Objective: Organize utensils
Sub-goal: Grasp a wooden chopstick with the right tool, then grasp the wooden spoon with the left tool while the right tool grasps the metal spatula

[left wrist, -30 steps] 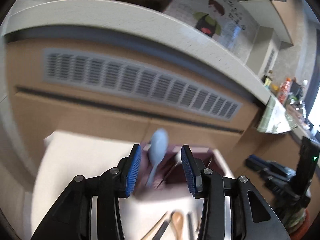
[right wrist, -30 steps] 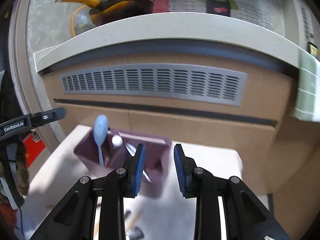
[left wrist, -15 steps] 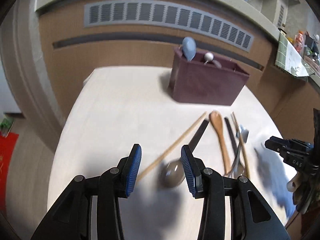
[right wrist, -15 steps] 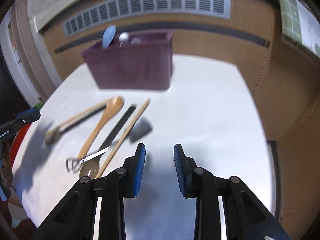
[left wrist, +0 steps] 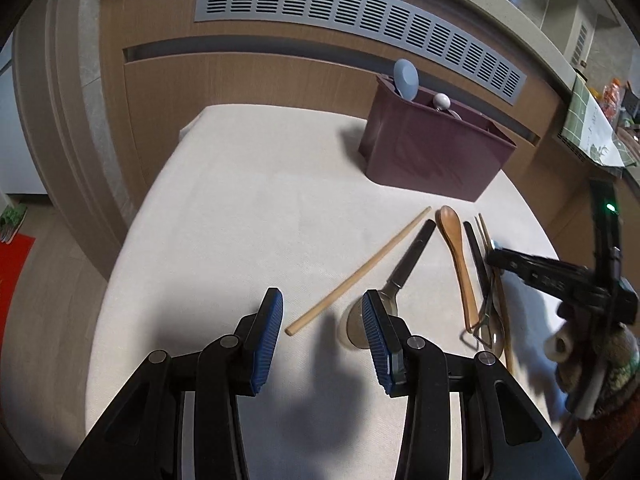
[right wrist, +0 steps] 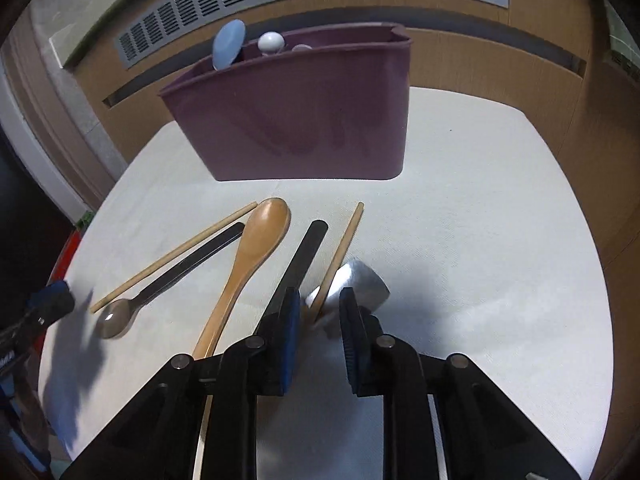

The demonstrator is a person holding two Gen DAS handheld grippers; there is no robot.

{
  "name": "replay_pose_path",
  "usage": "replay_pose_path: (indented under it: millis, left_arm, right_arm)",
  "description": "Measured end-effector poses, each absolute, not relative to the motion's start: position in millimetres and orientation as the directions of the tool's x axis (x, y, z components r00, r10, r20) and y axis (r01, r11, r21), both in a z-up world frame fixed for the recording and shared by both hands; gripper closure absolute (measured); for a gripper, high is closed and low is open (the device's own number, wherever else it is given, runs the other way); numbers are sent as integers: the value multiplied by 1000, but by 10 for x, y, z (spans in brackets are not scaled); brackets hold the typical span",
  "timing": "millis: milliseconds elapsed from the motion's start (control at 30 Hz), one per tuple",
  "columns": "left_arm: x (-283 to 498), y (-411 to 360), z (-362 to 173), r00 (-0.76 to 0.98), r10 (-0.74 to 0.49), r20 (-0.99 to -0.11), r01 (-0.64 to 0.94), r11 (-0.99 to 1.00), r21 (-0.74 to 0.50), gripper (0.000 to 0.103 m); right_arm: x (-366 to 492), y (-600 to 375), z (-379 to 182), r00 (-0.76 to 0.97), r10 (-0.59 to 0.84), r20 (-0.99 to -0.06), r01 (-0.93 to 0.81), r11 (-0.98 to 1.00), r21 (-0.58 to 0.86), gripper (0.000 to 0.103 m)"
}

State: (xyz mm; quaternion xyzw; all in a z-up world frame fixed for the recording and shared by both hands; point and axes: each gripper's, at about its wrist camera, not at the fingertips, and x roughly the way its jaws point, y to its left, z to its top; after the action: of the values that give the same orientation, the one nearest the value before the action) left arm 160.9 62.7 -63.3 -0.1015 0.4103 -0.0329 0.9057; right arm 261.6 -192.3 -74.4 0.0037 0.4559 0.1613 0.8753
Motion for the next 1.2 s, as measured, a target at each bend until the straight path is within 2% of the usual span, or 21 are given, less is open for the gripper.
replay_pose_path:
  millis: [167,400,667,800,1100,1167,1200]
  left_arm:
    - [1649,502,-652,646,-170,-744,10,977,-215,61]
    - [1760,165,-687,617,-227,-754,101,972,-211,61]
    - [2305,-446,-715,554,-339,-761,233,940,-249,61]
    - [2574,-670,-817,525,-303,-796,230,950,-211,61]
    - [2985,-976,-882,533,-164,-830,230,972,-45,61]
    - [3024,-1002,-884,534,-154,-831,230,973,-32,63]
    - [3033,-1000,-885,536,-156,-830,232,972,-33,67]
  right_arm:
    - [2612,-1814,-754,542,272,-795,-318,942,106,99]
    - [2345,-2334,-715,581,221,-783,-256,963,83,99]
    - [2016,-2892,-739,606,231,-762,-184,972,148,98]
    - [1933,-2970,-759,607,261,-750,-192,965,180,98]
    - [1851,-2968,-747,622,265,-737,-223,962,158,97]
    - [1834,-2955,-718,627,283,-726,-235,957,171,93]
    - [1824,-2950,-706,630,291,-720,-240,955,175,90]
